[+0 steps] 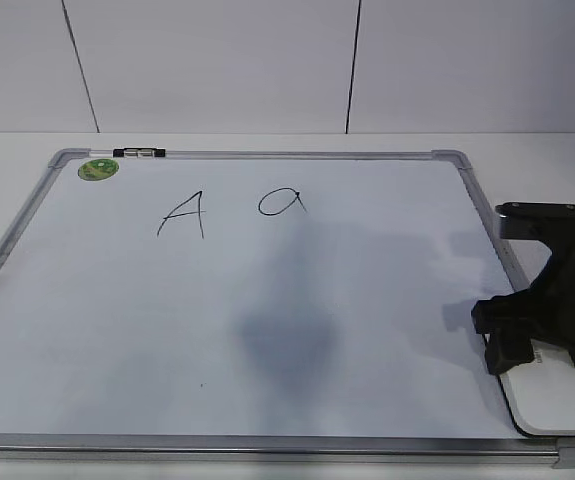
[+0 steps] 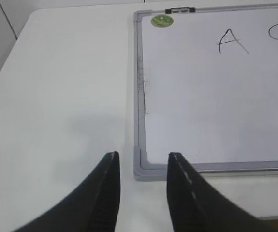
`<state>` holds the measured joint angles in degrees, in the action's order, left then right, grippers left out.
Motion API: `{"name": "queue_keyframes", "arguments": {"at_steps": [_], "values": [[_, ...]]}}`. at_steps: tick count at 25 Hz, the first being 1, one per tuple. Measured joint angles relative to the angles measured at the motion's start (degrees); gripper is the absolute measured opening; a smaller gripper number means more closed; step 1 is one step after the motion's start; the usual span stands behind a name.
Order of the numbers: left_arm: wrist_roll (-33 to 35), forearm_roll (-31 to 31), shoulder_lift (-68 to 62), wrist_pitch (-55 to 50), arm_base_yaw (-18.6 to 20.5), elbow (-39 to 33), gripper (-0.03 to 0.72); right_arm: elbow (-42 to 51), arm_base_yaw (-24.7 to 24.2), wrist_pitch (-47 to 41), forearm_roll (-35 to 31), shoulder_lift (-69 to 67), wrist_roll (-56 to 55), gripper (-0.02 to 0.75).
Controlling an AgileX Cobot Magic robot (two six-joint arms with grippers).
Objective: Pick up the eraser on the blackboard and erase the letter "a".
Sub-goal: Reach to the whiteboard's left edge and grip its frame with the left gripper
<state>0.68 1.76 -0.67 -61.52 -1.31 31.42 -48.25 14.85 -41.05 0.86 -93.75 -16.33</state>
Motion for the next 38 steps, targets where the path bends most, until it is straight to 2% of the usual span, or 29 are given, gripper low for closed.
{"name": "queue_keyframes", "arguments": {"at_steps": [4,9,21,38], "values": [[0.0,0.87,-3.16,4.33,0.0,3.37,0.309,0.0,0.0,0.0,0.0,0.0,0.0,0.55],[0.0,0.86,-15.63,8.65,0.0,7.06,0.361,0.0,0.0,0.0,0.0,0.0,0.0,0.55],[0.0,0.86,-50.0,9.06,-0.74,15.38,0.368,0.0,0.0,0.0,0.0,0.0,0.0,0.55],[3.3,-0.71,-87.55,5.13,-0.74,36.16,0.364,0.0,0.0,0.0,0.0,0.0,0.0,0.55]]}}
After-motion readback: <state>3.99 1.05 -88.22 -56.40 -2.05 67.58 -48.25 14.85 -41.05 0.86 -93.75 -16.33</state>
